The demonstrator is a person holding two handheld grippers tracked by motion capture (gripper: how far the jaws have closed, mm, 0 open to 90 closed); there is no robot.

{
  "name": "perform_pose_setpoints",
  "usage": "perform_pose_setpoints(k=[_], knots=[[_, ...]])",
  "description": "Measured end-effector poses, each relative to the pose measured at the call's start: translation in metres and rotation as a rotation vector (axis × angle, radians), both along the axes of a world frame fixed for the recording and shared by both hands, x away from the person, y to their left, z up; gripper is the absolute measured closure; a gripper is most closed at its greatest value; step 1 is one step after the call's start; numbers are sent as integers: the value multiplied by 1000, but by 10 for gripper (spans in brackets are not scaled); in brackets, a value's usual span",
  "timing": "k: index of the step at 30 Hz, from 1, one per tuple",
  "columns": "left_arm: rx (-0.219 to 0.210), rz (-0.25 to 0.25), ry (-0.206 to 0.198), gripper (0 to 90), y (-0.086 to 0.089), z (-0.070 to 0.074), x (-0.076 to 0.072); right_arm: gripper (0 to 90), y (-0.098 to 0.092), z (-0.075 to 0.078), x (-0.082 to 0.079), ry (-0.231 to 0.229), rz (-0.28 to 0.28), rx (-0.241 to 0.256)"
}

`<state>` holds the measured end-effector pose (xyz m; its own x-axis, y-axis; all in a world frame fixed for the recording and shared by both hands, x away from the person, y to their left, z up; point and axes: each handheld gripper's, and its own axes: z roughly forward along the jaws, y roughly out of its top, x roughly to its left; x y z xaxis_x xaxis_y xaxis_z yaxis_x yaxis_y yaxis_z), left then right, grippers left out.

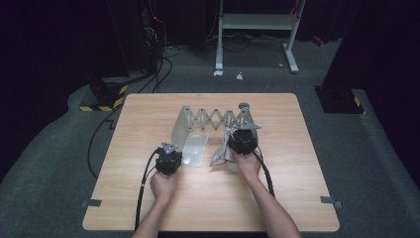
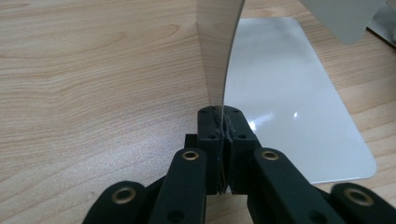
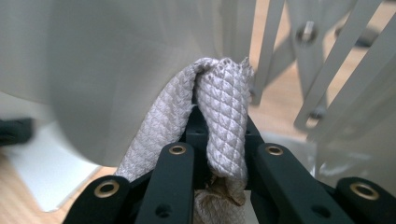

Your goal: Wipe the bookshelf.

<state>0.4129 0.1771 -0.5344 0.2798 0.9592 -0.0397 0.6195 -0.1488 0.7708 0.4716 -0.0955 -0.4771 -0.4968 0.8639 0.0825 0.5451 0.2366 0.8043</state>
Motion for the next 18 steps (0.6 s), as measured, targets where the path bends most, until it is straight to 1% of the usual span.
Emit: perform_pose_setpoints(k=[1,4,6,10,13,18], knots=[[0,0,0,864,0,0,0,818,-1,8,-2,-20,7,7],[0,0,0,863,0,0,0,818,-2,21,-6,-52,15,18],[0,0,-1,863,0,0,0,818,-3,28,-7,-61,16,34],[-1,1,0,864,0,0,0,818,-1,41,-6,-89,14,45],[-2,1,0,864,0,0,0,818,1,47,-4,-91,2,54],[-7,0,1,865,1,0,0,818,3,50,2,-89,-19,60]])
